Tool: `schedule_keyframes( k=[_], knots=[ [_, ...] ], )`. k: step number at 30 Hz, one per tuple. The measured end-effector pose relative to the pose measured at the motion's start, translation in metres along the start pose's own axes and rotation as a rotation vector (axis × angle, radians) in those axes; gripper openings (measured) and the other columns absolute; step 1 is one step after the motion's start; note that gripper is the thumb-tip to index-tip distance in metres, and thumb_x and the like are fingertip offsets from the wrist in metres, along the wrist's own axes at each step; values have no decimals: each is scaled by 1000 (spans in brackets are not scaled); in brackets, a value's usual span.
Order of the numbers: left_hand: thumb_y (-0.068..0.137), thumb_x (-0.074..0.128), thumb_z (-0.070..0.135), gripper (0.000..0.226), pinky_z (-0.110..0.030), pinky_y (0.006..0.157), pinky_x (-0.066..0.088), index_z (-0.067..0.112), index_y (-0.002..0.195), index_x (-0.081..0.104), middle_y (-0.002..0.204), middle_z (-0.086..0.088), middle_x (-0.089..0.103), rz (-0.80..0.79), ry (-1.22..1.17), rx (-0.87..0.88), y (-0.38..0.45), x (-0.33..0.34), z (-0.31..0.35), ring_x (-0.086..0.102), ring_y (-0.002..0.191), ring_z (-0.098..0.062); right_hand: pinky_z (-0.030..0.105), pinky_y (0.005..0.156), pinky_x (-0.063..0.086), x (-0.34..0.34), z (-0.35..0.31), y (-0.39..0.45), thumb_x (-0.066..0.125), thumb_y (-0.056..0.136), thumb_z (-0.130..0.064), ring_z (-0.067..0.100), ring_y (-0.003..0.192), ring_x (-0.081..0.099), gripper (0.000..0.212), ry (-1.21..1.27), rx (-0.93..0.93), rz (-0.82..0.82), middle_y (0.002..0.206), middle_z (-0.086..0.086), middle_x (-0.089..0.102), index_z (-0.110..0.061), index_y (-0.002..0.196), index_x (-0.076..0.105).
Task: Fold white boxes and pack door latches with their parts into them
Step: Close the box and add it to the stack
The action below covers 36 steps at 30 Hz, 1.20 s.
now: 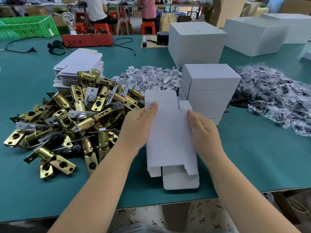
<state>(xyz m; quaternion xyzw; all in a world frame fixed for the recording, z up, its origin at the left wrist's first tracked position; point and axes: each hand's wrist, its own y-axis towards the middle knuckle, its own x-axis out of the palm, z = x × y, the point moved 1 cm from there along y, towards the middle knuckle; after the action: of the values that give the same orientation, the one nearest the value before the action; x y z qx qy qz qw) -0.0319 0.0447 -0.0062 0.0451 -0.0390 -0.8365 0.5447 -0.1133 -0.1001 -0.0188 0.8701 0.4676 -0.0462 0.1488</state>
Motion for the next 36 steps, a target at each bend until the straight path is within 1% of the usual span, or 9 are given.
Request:
schedule_keyframes(
  k=[5, 10, 13, 19, 22, 26, 29, 32, 36],
  knots=[
    [94, 53, 54, 63, -40, 73, 44, -8, 86, 60, 87, -9, 61, 133, -133, -49, 2, -4, 0, 55, 79, -24, 24, 50, 23, 2, 0, -3, 45, 98, -37, 9, 54, 30, 48, -83, -15, -107, 60, -3, 36, -2, 66, 37],
    [82, 63, 64, 59, -20, 51, 49, 6, 66, 67, 68, -5, 69, -256, 67, 11, -5, 3, 1, 64, 58, -15, 14, 43, 27, -8, -2, 2, 43, 102, -27, 0, 45, 34, 44, -29, -88, 269, 51, -13, 36, -19, 60, 32],
    [83, 55, 66, 79, -17, 43, 38, -11, 65, 49, 59, -30, 52, -242, 152, 94, -8, 8, -2, 49, 46, -33, 13, 45, 28, -11, 3, 4, 41, 103, -26, -2, 47, 37, 43, 80, -51, 315, 49, -20, 45, -21, 61, 37],
    [77, 54, 63, 58, -23, 43, 44, 6, 71, 63, 63, -9, 60, -387, -91, -96, -7, 10, -3, 54, 50, -18, 21, 61, 55, -12, -5, 4, 29, 101, -45, 6, 78, 70, 51, 841, 172, -121, 84, -14, 74, -33, 83, 75],
    [79, 56, 59, 54, -27, 46, 48, 7, 91, 69, 75, -14, 64, -588, -219, -233, -10, 16, -5, 58, 54, -20, 23, 57, 52, -10, -10, 4, 38, 92, -44, 12, 63, 67, 47, 838, 208, -403, 70, -6, 70, -28, 68, 75],
    [92, 48, 47, 43, -34, 64, 57, 8, 102, 62, 78, -8, 69, -730, -153, -334, -12, 16, -5, 64, 67, -20, 26, 60, 54, -7, -2, 9, 65, 71, -35, 16, 69, 66, 52, 667, 205, -427, 82, 2, 71, -6, 114, 61],
    [89, 51, 37, 32, -43, 88, 57, 20, 111, 66, 97, 1, 74, -585, -37, -226, -7, 9, -7, 70, 94, -19, 27, 69, 55, -8, 4, 8, 64, 78, -20, 17, 86, 70, 41, 636, 99, -319, 101, 1, 73, -16, 118, 60],
    [94, 42, 55, 43, -38, 76, 60, 31, 103, 76, 107, 2, 74, -362, -267, -237, 2, 2, 0, 70, 98, -18, 25, 68, 55, -10, 8, 7, 64, 78, -20, 15, 89, 70, 29, 563, 57, -242, 102, -2, 74, -28, 105, 70],
    [89, 41, 63, 55, -26, 75, 57, 27, 127, 59, 115, 5, 72, -191, -330, -113, 0, 1, 3, 68, 107, -13, 28, 80, 54, -2, 5, 3, 56, 80, -27, 7, 100, 66, 37, 321, -59, -182, 108, -16, 70, -39, 114, 61]
  ],
)
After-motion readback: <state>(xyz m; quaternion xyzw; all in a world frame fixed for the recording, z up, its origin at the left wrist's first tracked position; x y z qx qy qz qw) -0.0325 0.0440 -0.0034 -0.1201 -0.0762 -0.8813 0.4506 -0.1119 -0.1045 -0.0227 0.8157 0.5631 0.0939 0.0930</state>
